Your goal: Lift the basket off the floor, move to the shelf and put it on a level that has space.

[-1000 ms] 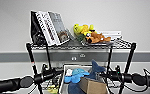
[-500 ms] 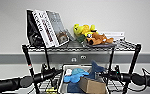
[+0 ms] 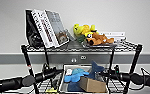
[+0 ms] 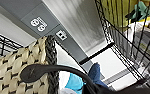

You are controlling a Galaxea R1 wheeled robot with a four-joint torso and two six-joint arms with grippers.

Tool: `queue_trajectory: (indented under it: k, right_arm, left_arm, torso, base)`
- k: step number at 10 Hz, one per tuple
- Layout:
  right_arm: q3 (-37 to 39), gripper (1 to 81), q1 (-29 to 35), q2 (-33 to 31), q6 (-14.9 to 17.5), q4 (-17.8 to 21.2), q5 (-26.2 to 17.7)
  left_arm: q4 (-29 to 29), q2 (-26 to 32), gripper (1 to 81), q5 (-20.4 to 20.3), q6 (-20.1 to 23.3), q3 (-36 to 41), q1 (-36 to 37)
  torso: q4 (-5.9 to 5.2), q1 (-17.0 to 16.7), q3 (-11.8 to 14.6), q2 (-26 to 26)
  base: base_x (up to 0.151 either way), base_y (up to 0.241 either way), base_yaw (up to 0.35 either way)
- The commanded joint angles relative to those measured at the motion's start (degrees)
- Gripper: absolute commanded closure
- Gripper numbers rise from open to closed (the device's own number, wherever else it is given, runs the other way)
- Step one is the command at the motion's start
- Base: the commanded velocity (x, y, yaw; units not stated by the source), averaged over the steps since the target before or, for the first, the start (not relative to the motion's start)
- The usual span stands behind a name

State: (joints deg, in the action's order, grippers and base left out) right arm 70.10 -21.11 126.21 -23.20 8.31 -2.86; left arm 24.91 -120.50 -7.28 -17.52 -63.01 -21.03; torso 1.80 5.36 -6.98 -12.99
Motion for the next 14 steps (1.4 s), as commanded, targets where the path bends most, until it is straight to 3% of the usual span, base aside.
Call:
queue_trajectory:
  k: [1,9,14]
  right_arm:
    - [2.14,81.1,9.98,2.5,0.0,0.65,4.53]
    - [13.65,81.1,13.06,9.08,0.0,0.83,3.22]
    - [17.87,81.1,14.3,11.9,0.0,0.48,1.2]
  left_arm:
    - [-1.53,-3.26,81.1,-1.69,0.82,-1.68,9.2]
    - [-1.09,-10.2,81.1,-0.72,-1.2,-13.89,14.39]
    - [-0.56,-14.07,81.1,2.0,-1.2,-18.64,15.97]
  torso:
    - [0.0,0.0,0.0,0.0]
    - [0.0,-0.02,0.0,0.0]
    - [0.0,0.0,0.0,0.0]
  base:
    - [0.0,0.0,0.0]
    - [0.0,0.0,0.0]
    - [0.0,0.0,0.0]
